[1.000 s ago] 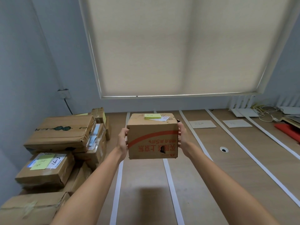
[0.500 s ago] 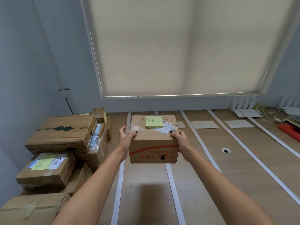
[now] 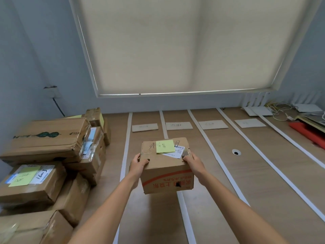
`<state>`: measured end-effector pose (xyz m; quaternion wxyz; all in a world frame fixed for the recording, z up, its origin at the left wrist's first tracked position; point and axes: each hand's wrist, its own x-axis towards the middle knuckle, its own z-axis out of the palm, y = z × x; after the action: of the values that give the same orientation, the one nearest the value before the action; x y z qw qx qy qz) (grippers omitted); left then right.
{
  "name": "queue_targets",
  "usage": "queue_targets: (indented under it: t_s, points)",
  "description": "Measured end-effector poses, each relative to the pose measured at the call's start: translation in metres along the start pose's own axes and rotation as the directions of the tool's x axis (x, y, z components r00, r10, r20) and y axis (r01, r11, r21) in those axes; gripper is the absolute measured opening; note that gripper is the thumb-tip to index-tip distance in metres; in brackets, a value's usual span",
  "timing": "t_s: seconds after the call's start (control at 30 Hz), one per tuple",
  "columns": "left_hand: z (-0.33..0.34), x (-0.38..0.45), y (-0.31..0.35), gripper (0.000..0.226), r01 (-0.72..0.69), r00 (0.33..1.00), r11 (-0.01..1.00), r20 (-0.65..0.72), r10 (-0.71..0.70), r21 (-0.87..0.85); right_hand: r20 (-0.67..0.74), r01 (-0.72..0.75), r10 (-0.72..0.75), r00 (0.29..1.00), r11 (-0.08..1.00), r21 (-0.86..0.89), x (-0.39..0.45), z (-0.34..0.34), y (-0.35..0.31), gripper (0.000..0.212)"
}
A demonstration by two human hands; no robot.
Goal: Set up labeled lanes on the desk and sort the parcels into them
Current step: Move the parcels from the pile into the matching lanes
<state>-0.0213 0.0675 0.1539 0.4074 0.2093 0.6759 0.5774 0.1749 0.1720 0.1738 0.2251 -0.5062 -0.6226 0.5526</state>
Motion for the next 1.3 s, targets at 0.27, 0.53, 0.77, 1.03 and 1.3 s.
queue_targets:
  t_s: [0.27, 0.53, 0.77, 1.03, 1.3]
  points:
    - [0.054, 0.016, 0.002, 0.05, -0.057, 0.998, 0.998, 0.025, 0.057, 0.01, -0.068, 0.003, 0.002, 0.998, 0.997, 0.072, 0.027, -0.044, 0.023, 0.026]
    - [0.179, 0.043, -0.008, 0.051, -0.1, 0.995, 0.995, 0.025, 0.1, -0.013, -0.126, 0.0, 0.016, 0.992, 0.992, 0.126, 0.08, -0.153, 0.06, 0.036]
    - [0.359, 0.055, -0.02, 0.05, -0.117, 0.993, 0.992, -0.027, 0.115, -0.052, -0.055, 0.011, -0.005, 0.998, 0.993, 0.12, 0.147, -0.318, 0.097, 0.04]
    - [0.484, 0.055, -0.007, 0.056, -0.066, 0.99, 0.996, -0.127, 0.058, -0.057, 0.037, -0.035, 0.029, 0.999, 0.989, 0.146, 0.195, -0.442, 0.109, 0.041]
    - [0.596, 0.098, 0.017, 0.055, -0.061, 0.996, 0.998, -0.062, 0.06, -0.011, -0.05, -0.008, 0.016, 0.999, 0.987, 0.163, 0.263, -0.54, 0.125, 0.049]
